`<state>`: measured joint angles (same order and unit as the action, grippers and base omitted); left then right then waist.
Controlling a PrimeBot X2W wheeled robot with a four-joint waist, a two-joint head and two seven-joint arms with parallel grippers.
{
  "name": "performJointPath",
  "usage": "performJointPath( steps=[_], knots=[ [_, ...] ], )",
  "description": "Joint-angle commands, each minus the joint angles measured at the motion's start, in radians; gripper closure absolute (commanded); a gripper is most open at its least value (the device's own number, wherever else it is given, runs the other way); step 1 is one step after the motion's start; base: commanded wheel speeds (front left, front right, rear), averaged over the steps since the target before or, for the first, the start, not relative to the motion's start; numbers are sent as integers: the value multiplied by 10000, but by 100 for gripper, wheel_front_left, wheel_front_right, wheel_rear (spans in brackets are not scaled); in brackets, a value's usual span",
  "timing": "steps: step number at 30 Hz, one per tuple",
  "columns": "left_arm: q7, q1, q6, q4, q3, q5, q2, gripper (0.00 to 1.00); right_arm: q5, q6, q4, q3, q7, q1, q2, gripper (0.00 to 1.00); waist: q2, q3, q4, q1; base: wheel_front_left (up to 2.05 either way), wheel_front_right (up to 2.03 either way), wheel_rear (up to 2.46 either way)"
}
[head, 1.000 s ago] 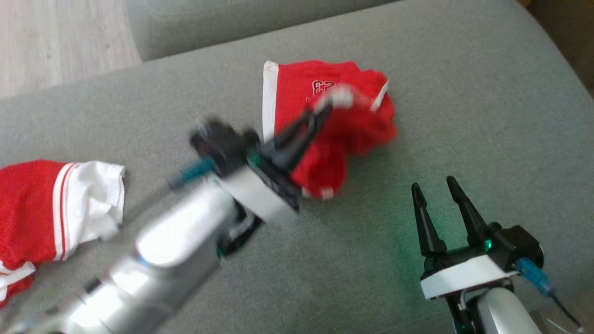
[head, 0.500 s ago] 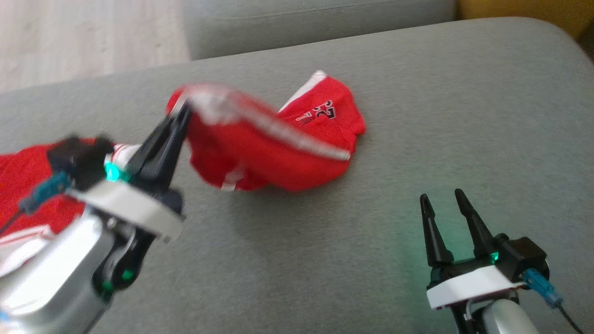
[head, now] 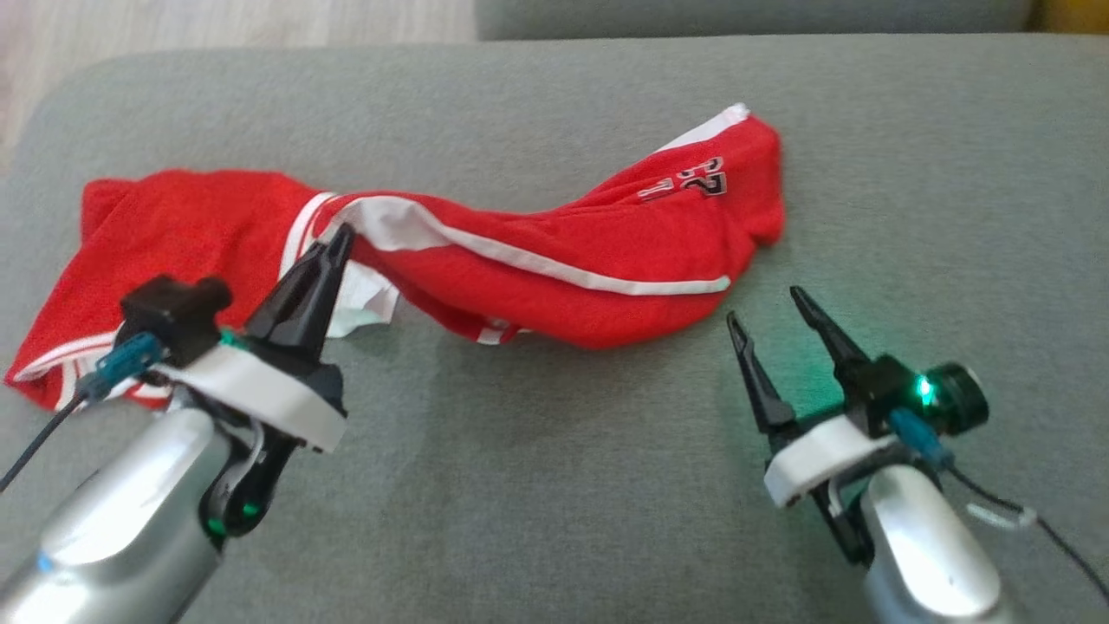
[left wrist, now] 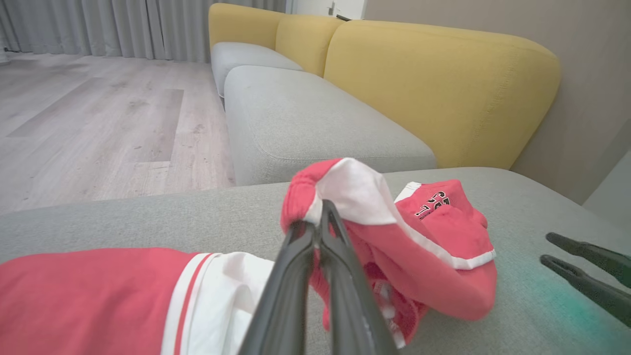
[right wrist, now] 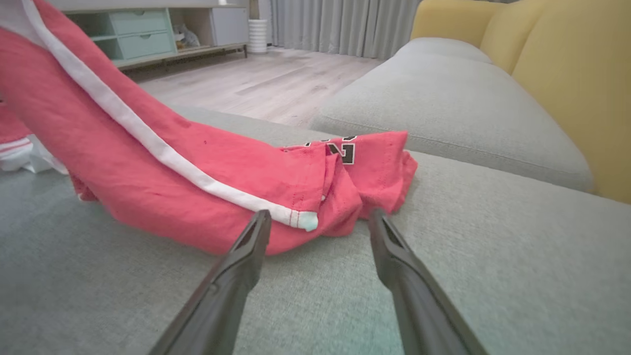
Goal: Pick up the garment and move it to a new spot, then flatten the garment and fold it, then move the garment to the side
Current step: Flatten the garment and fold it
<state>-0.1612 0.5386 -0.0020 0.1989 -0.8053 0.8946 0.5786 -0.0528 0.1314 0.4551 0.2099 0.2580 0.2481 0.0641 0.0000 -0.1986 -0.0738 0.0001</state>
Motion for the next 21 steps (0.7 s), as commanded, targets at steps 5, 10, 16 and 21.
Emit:
performJointPath(
  steps=[5, 10, 16, 21],
  knots=[
    [-256, 846, -239, 126, 321, -213, -32, 100, -576, -7, 920, 80, 38, 1082, 135, 0, 0, -305, -435, -1, 0, 0, 0],
    [-363, 1018, -368, 273, 247, -285, -232, 100, -879, -7, 1453, 160, 38, 1534, 165, 0, 0, -445, -603, -1, 0, 0, 0],
    [-430, 1139, -448, 350, 184, -349, -345, 100, -1123, -7, 1589, 133, 38, 1716, 159, 0, 0, -560, -704, -1, 0, 0, 0],
    [-466, 1219, -517, 402, 128, -371, -429, 100, -1336, -7, 1641, 42, 38, 1783, 143, 24, 0, -660, -762, -1, 0, 0, 0]
  ],
)
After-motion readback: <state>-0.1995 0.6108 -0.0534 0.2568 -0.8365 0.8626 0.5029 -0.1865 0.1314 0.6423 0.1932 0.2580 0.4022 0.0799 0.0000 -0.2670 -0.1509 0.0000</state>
